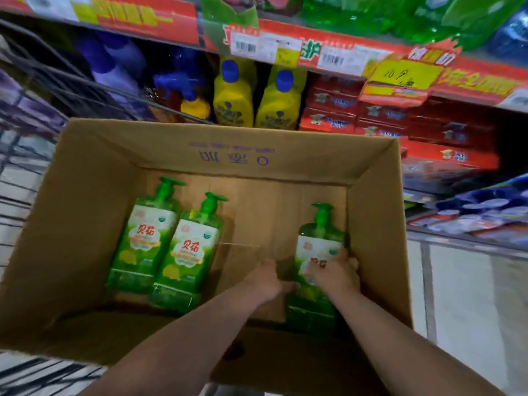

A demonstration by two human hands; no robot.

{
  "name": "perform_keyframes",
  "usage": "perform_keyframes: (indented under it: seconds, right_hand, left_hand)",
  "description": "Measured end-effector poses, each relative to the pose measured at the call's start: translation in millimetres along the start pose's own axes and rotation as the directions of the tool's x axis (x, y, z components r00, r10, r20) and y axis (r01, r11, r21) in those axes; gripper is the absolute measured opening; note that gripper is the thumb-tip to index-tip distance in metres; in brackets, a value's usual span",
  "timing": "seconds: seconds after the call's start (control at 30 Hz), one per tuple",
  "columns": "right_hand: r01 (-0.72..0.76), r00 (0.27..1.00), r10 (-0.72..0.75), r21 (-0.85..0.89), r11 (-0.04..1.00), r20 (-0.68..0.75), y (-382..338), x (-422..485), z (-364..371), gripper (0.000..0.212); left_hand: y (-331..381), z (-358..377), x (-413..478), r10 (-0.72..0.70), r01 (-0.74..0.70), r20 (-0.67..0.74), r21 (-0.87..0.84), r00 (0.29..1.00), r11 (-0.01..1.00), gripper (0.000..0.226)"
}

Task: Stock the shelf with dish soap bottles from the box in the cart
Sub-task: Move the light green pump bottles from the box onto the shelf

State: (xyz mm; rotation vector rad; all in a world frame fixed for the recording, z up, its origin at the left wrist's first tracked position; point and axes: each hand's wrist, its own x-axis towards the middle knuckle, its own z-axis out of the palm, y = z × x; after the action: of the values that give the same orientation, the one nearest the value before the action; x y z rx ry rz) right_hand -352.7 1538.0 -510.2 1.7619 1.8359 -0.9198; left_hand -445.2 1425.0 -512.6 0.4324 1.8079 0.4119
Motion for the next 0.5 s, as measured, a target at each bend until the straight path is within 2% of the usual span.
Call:
perform_keyframes:
  seconds: [0.1, 0.2, 0.33, 0.5]
  right_hand:
    - [-0.004, 0.998, -0.003, 0.112, 0.994, 0.062, -2.3, 14.5, 9.4, 0.062]
    - [0.014, 0.987, -0.045, 0.201, 0.979, 0.153, -3.8, 20.9, 26.1, 0.060]
    - [0.023, 0.975, -0.090, 0.311, 0.950, 0.202, -8.4, 30.7, 43.6, 0.076]
    - [0.056, 0.957, -0.137, 0.303, 0.951, 0.255, -12.0, 47.6, 48.9, 0.099]
  left_hand:
    - [-3.8, 5.4, 12.6, 0.041, -0.033, 0.036, -0.189, 0.999, 0.981, 0.051]
    - [-10.0, 10.0, 21.9, 0.033, -0.022, 0.027, -0.315, 0.999, 0.949, 0.046]
    - [-23.8, 15.5, 31.8, -0.051, 0.073, 0.060, -0.444, 0.997, 0.893, 0.054]
    - [-33.0, 20.5, 36.0, -0.099, 0.144, 0.110, -0.545, 0.989, 0.826, 0.058]
